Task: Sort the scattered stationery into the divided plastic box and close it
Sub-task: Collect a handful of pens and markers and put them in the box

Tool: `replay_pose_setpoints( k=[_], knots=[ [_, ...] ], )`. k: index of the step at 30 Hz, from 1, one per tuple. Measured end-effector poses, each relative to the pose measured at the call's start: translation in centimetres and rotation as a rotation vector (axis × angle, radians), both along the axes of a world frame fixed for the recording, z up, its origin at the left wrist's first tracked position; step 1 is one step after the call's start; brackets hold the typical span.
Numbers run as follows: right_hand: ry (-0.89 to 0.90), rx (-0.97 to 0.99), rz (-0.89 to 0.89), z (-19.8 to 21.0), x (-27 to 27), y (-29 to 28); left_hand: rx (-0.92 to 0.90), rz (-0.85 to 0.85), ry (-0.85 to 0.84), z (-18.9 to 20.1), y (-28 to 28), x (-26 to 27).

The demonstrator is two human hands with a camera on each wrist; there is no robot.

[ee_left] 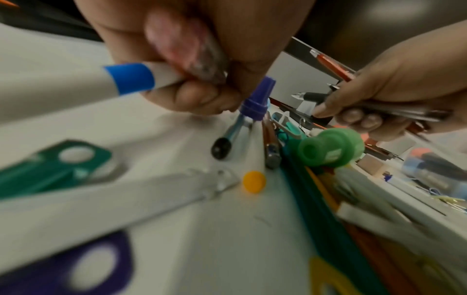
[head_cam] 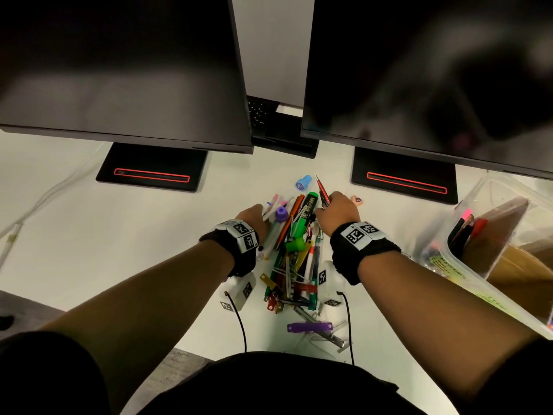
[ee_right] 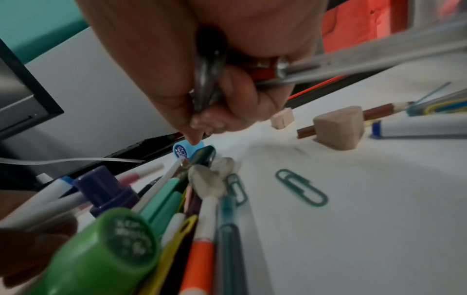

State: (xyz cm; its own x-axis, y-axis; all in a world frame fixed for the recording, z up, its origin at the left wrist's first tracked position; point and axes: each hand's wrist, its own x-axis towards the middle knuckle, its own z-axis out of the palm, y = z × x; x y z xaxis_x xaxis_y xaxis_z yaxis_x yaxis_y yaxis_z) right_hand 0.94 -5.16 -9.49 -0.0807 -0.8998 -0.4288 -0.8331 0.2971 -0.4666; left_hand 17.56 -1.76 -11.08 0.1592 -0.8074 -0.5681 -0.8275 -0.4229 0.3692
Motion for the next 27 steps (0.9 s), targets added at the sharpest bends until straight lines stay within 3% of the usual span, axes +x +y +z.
replay_pose_setpoints(
  k=[7, 14, 27],
  knots=[
    [0.086, 0.089, 0.077, -0.4, 1.3, -1.6, 0.065, -0.024, 0.005, -0.1, 0.4, 0.3],
    [0.100, 0.128, 0.114, -0.6, 3.3, -1.5, -0.020, -0.047, -0.041, 0.3, 0.2, -0.5],
    [0.144, 0.160, 0.123, -0.3, 1.1, -0.3, 0.065, -0.098, -0.080, 1.0, 0.2, -0.5]
  ],
)
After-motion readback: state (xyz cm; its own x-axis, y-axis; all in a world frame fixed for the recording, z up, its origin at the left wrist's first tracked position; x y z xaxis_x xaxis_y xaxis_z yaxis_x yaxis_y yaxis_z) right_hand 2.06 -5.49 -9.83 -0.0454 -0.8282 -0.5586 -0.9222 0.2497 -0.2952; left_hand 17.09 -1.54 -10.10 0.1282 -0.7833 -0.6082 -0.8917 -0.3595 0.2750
